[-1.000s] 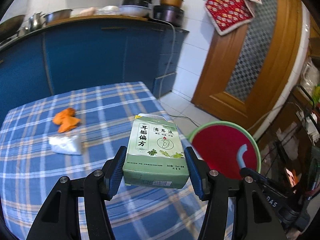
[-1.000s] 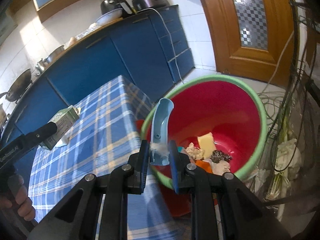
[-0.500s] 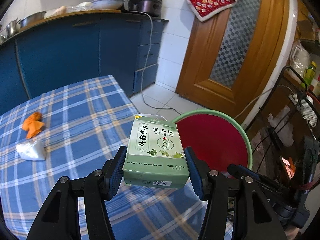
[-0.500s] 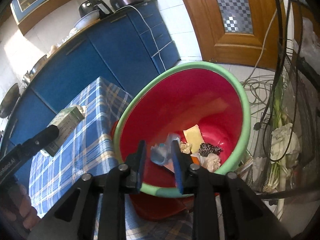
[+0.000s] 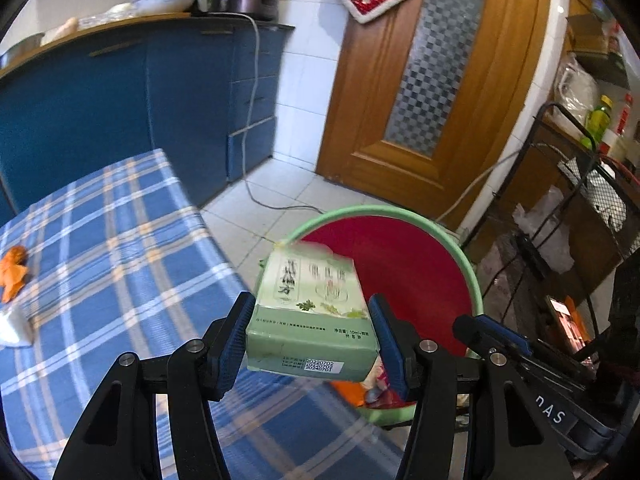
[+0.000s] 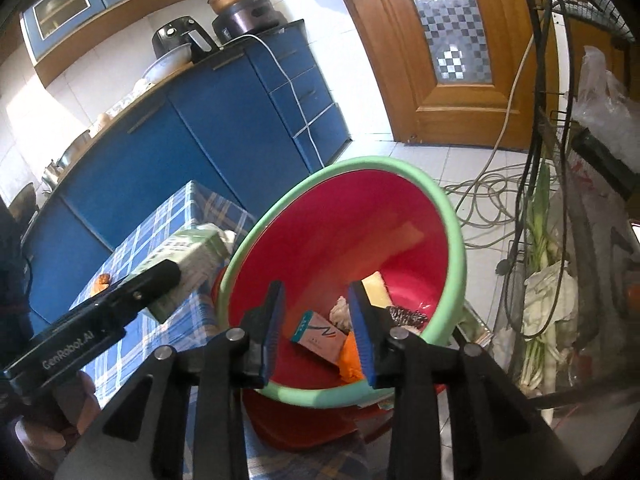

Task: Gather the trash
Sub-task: 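Open both tools to drop the box and blue item into the bucket, then move both open tools back over the table toward the bag and glove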

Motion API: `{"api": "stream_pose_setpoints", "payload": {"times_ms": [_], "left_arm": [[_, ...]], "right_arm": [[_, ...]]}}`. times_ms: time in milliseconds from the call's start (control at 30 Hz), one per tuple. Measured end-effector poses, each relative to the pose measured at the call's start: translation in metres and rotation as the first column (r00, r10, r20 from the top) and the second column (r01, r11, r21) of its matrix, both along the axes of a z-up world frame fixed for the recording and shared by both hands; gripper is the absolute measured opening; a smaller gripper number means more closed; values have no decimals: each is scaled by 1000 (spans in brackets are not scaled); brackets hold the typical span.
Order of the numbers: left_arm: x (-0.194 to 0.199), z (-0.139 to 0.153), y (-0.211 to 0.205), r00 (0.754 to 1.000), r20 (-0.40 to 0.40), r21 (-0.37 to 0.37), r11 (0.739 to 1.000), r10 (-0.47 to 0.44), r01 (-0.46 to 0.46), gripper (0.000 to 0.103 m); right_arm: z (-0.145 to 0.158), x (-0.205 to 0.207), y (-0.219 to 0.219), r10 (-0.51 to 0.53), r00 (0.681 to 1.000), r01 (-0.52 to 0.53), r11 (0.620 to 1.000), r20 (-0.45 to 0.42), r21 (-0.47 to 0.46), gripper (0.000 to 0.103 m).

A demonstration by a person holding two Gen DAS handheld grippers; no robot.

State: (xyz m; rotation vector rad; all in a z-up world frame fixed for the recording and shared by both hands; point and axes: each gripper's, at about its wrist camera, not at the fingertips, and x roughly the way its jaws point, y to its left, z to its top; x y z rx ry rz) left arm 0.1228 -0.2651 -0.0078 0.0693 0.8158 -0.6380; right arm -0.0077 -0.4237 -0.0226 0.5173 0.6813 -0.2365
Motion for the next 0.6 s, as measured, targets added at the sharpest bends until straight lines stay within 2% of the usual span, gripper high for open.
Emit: {"api": "stream_pose_setpoints", "payload": {"times_ms": [233, 467, 600], "left_arm": [[1, -3, -3, 1000, -20, -2, 1000, 4, -4, 61], [8, 3, 25, 996, -11, -3, 996, 85, -85, 61], [13, 8, 50, 989, 2, -6, 989, 151, -151, 61]], "right_arm": [[0, -2, -5, -12, 1000, 12, 1000, 4, 10, 35], [0, -1, -3, 2, 1000, -2, 1000, 5, 20, 36], [1, 1, 0, 9, 1000, -9, 1000, 9, 22, 44]]}}
